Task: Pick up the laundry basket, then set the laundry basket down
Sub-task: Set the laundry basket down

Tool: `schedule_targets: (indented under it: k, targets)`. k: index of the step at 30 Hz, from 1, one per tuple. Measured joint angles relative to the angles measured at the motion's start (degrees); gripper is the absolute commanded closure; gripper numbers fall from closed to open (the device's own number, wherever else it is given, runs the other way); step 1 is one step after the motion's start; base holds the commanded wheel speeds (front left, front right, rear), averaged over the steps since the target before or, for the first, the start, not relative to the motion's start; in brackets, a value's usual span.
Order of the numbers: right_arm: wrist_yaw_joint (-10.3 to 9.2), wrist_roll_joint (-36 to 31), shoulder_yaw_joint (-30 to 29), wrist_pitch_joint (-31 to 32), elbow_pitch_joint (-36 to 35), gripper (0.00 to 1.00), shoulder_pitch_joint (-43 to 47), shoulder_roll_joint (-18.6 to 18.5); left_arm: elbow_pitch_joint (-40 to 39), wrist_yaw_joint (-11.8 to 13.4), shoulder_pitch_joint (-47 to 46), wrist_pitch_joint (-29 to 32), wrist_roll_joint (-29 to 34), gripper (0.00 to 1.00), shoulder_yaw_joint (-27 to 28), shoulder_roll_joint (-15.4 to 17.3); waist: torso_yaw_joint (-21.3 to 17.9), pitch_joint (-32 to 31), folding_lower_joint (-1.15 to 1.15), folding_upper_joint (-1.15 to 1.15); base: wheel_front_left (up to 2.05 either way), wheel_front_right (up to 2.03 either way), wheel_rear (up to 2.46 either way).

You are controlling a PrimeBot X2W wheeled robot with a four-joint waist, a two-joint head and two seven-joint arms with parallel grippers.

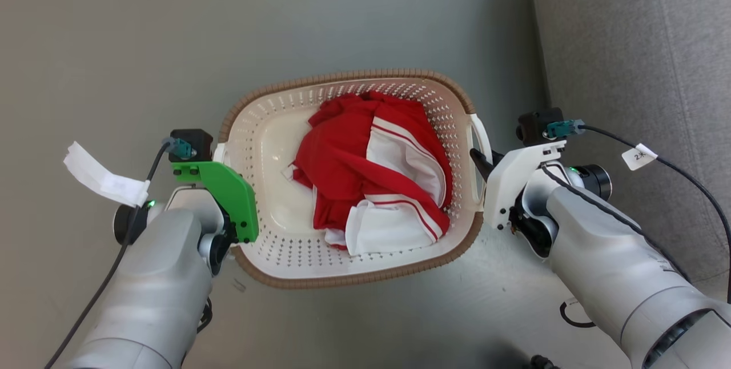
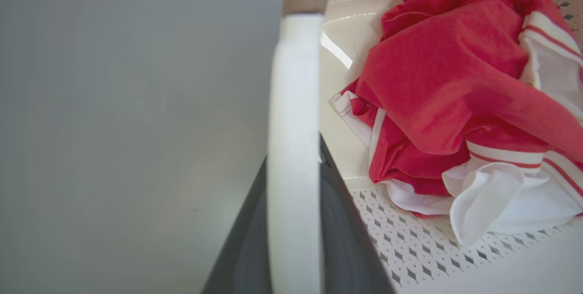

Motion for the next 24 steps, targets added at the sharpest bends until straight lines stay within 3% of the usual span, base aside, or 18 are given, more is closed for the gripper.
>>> schedule_targets:
  k: [24]
  targets:
    - [0.67,-0.09,0.22,-3.55,1.58,1.00,-5.29,0.19,1.68,0.53,-6.61,-3.54,2.05,1.00,-1.31,0.09,1.16,14.23,0.00,0.00,0.00,0.00,0.00]
